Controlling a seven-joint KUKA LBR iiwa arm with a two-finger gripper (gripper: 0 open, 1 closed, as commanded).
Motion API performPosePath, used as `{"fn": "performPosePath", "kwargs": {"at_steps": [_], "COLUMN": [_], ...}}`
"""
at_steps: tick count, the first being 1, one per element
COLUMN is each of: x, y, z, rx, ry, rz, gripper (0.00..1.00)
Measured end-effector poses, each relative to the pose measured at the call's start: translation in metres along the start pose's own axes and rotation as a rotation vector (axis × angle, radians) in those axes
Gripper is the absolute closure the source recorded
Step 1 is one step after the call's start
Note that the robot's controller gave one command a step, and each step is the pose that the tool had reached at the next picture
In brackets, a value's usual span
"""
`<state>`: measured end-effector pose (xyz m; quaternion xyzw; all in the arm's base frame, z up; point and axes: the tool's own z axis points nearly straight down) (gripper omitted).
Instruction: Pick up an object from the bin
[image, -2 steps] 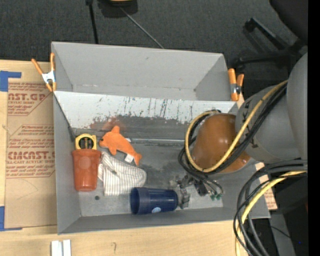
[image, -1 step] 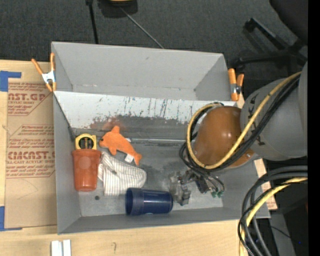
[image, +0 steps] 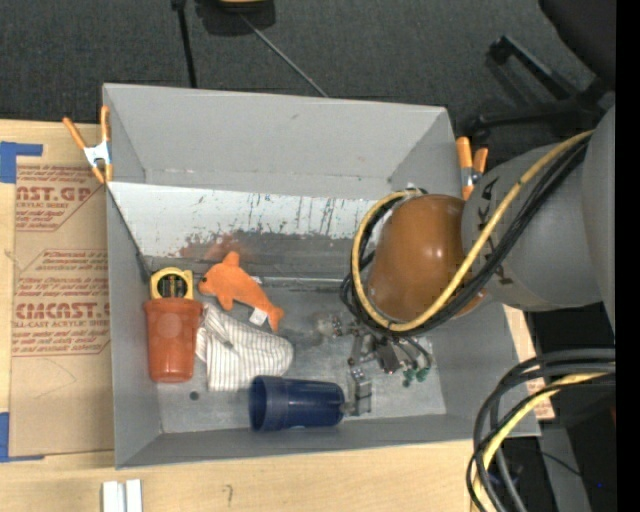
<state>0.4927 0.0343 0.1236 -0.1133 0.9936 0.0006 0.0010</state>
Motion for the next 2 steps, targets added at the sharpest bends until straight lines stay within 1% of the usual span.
{"fn": "performPosePath", "kwargs": {"at_steps": [1,2], "x": [0.000,0.002], "y": [0.000,0.040], "z": [0.000,0.055], "rx": [0.000,0.000], "ry": [0.001,0.003], "rz": [0.000,-0.117], "gripper": [0.00,1.00]}}
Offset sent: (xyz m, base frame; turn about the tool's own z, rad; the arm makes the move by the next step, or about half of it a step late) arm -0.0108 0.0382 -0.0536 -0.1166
